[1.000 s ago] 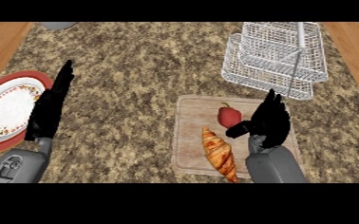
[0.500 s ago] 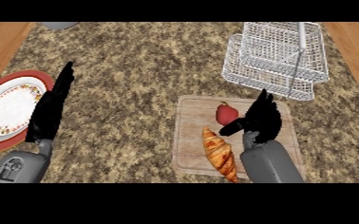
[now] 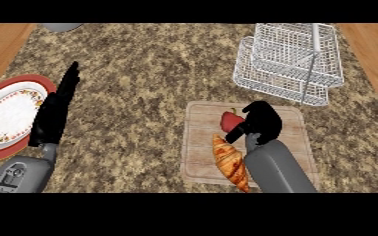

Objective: Pick the bell pepper from the cutting board and place it in the tiered basket

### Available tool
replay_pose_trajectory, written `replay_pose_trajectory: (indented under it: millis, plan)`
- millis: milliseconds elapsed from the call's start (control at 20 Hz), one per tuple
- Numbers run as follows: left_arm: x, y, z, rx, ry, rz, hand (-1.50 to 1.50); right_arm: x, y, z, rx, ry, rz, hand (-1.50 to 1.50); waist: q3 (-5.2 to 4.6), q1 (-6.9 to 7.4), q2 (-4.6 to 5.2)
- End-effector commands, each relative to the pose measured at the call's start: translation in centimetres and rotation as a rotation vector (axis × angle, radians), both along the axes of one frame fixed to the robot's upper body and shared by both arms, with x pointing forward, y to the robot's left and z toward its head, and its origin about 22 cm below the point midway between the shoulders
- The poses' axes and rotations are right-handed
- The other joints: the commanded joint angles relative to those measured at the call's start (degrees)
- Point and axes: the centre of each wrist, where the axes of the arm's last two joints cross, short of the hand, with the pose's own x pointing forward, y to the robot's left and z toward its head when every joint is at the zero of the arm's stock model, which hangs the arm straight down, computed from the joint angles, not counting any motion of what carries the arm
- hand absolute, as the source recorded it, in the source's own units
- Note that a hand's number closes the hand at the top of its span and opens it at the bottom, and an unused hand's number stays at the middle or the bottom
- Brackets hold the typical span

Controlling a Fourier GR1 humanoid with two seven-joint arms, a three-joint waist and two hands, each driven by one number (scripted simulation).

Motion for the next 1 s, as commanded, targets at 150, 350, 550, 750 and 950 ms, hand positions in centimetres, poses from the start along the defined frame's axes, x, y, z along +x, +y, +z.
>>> replay_pose_trajectory:
  millis: [150,350,550,750,950]
  plan:
    - [-0.2,-0.3,-0.3,0.004,0.0,-0.001,0.0,1.3,2.2,2.2,0.037,0.036,-0.167,1.5,0.41,-0.19,0.42]
    - [0.1,-0.4,-0.1,-0.008,0.002,0.009,0.0,0.8,3.0,1.8,0.054,-0.033,-0.187,1.5,0.42,-0.15,0.38]
    - [-0.1,-0.6,-1.2,-0.001,0.012,0.003,0.0,-0.2,7.6,2.7,0.041,-0.103,0.006,1.5,0.43,0.82,0.6]
    - [1.2,-2.1,0.4,-0.003,-0.028,-0.098,0.0,2.3,10.4,6.1,0.006,-0.15,0.404,1.5,0.45,5.76,1.72]
    - [0.9,-1.1,0.3,-0.003,-0.014,-0.052,0.0,2.6,12.4,9.1,0.111,-0.438,0.373,1.5,0.42,3.89,0.99]
